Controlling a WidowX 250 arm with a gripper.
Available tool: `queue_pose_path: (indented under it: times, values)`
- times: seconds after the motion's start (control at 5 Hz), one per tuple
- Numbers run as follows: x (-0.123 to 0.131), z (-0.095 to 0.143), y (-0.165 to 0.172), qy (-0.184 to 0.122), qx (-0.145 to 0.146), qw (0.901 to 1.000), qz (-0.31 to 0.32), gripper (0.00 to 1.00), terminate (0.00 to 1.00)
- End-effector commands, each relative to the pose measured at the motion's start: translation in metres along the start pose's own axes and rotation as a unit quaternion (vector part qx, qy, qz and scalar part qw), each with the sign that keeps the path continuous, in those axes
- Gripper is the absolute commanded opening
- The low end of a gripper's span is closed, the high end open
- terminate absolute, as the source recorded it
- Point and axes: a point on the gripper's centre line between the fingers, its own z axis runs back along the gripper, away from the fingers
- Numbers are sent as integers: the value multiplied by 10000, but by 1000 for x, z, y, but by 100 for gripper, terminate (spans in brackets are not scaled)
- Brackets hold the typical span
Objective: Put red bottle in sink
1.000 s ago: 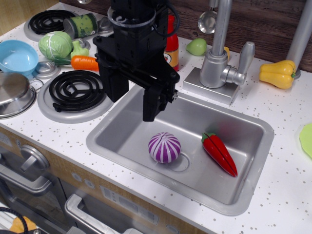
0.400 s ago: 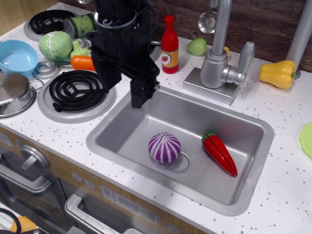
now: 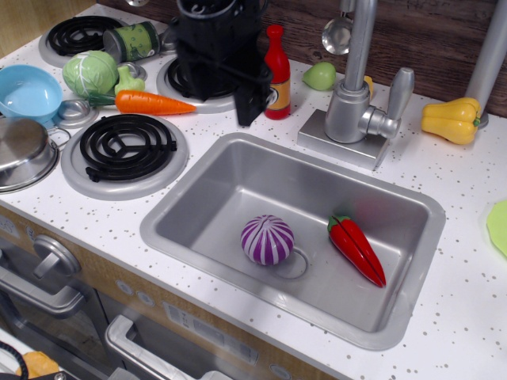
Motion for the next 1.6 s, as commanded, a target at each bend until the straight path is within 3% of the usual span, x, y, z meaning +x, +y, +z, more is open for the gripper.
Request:
queue_pose_path:
  times: [0.0,0.4,0.6,0.8,1.2,1.4]
  values:
    - [41,-8,28,-713,131,9973,81,100,0]
    - [67,-31,49,-1357,312,9899,276,100,0]
    - [86,-33,49,-1599,216,9864,314,100,0]
    - [101,-35,51,-1795,372,9823,384,100,0]
    - [122,-36,59,-2030,299,9784,257,100,0]
    - [122,-40,58,-2042,357,9779,283,0,0]
